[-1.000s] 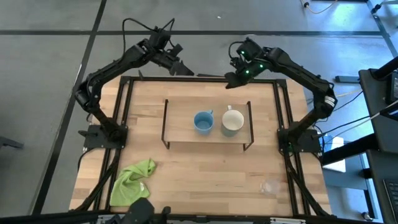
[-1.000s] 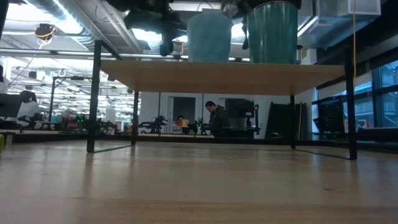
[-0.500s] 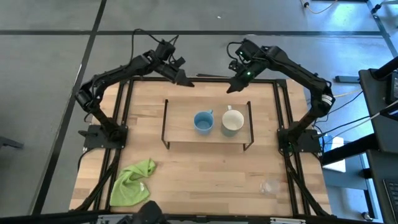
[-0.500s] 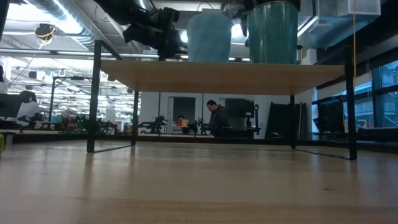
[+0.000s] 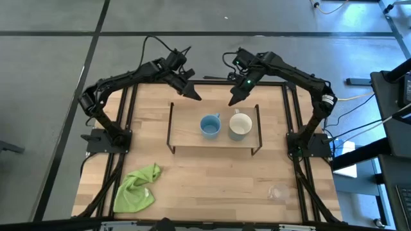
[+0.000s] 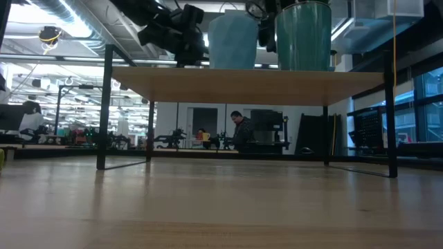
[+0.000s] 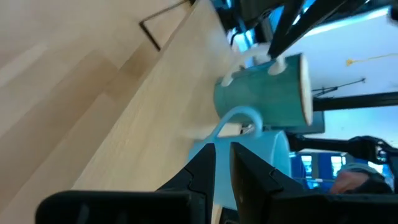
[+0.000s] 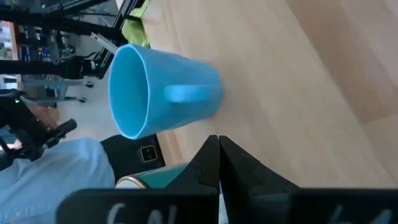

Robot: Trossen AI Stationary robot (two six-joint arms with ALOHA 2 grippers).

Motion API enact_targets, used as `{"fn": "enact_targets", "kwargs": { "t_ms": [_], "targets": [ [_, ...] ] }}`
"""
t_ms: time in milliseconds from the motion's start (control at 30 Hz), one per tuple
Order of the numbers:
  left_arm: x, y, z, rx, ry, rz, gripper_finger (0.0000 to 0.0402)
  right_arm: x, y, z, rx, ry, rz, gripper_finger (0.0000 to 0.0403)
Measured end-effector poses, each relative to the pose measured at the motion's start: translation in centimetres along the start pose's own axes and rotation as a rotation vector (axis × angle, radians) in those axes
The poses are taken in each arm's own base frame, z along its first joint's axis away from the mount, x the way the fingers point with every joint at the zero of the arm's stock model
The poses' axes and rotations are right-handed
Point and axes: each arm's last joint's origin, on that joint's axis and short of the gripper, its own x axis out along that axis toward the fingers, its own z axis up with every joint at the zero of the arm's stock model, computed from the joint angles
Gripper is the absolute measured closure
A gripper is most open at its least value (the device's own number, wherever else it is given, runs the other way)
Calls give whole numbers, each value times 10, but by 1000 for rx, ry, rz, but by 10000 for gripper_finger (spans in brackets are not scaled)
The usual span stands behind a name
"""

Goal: Stack small to large cups/mugs on shelf
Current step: Put the blue mug on the shelf

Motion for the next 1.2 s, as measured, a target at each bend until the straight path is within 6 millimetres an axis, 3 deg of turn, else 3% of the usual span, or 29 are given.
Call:
{"fn": "enact_targets", "kwargs": {
  "t_ms": [333,1200],
  "targets": [
    [7,-2,-8,5,47,35,360,2,3,-3,-44,26,45,399],
    [50,-33,-38,59,164,50,360,14,2,0,-129,62,86,399]
  ]
}}
